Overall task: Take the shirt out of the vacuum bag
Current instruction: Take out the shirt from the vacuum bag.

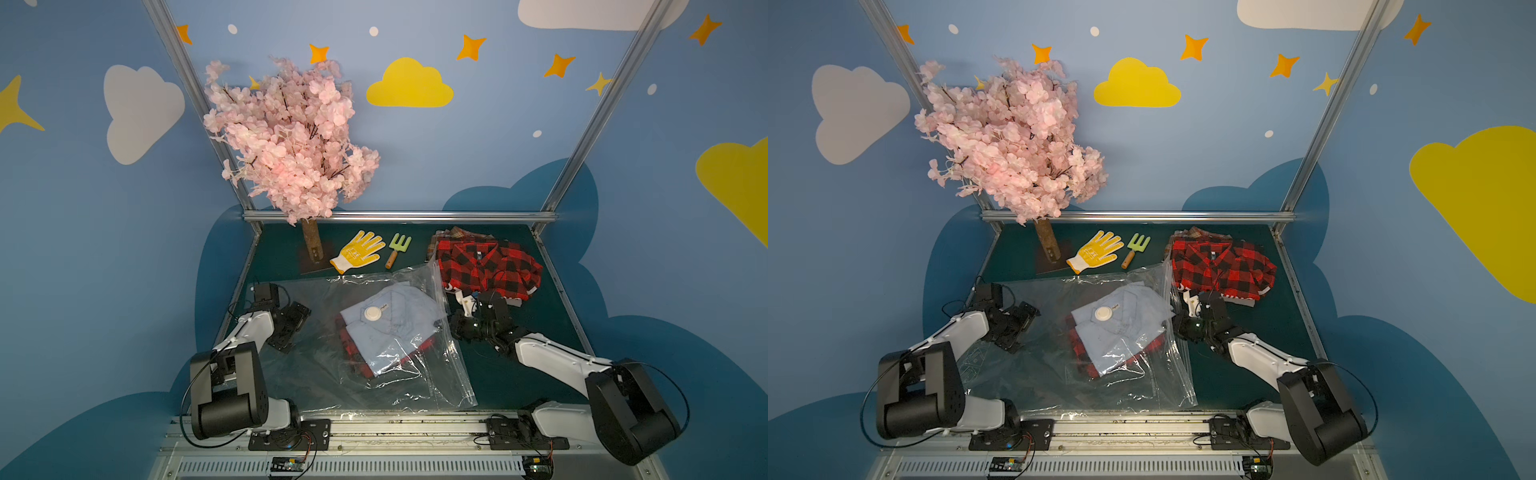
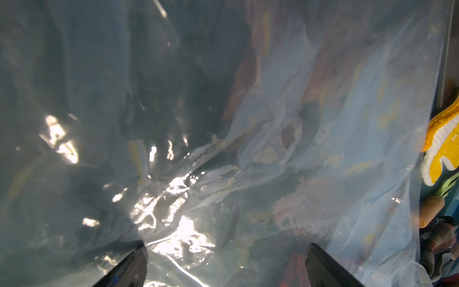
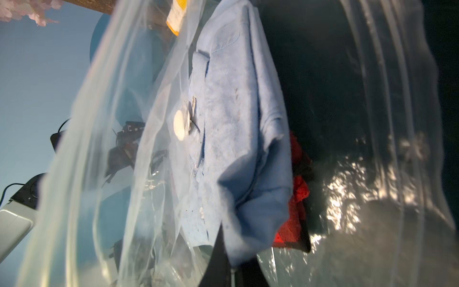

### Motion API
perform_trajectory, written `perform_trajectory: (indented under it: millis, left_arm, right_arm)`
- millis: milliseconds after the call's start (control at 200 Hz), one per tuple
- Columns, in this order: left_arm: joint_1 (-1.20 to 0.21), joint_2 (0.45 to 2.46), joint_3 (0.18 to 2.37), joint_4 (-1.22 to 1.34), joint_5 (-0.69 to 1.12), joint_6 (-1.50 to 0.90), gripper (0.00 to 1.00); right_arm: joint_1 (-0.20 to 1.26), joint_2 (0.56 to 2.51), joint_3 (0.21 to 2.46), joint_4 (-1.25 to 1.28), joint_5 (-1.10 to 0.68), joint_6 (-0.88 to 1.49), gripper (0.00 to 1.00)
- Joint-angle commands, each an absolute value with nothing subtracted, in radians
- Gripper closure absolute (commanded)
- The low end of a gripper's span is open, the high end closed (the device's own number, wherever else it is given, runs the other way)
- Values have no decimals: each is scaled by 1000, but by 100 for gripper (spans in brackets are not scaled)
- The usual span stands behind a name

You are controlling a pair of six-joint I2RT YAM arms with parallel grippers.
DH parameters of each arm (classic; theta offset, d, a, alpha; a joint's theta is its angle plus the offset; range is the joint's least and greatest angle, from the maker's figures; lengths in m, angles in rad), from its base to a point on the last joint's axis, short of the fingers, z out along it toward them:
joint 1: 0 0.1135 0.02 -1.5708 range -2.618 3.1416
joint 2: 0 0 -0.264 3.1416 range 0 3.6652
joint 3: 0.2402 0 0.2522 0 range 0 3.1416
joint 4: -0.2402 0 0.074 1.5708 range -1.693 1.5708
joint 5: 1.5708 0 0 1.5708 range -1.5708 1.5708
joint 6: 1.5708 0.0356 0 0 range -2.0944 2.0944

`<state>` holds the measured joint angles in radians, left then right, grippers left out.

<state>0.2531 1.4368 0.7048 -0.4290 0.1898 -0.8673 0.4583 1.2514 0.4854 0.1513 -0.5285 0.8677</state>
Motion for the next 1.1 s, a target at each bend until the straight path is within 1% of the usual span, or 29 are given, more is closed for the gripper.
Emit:
perform_trajectory:
  millis: [0, 205, 325, 435, 515, 576, 631, 676, 756, 991, 1096]
  left_arm:
    - [259, 1524, 643, -388, 161, -860, 1]
    - [265, 1520, 641, -390, 155, -853, 1]
    - [269, 1525, 639, -391, 155, -850, 1]
    - [274, 1530, 638, -388, 153, -848, 1]
    - [275, 1532, 637, -383, 153, -848, 1]
    - [275, 1537, 637, -378, 158, -847, 1]
    - [275, 1540, 635, -372, 163, -848, 1]
    - [276, 1544, 635, -369, 167, -848, 1]
    - [276, 1544, 632, -367, 171, -847, 1]
    - [279, 1551, 629, -353, 182, -842, 1]
    - [280, 1558, 630, -345, 192, -842, 2]
  right_arm:
    - [449, 1163, 450, 5, -489, 878, 100]
    - [439, 979, 400, -208, -382, 923, 98]
    - [434, 853, 337, -277, -319, 919, 97]
    - [430, 746, 288, -326, -282, 915, 92]
    - [422, 722, 282, -385, -270, 893, 88]
    - [413, 730, 274, -372, -284, 880, 84]
    - [405, 746, 275, -348, -292, 872, 84]
    - [400, 761, 285, -332, -294, 859, 86]
    - [392, 785, 324, -310, -300, 837, 100]
    - [389, 828, 499, -337, -304, 748, 100]
    - [388, 853, 525, -357, -310, 739, 100]
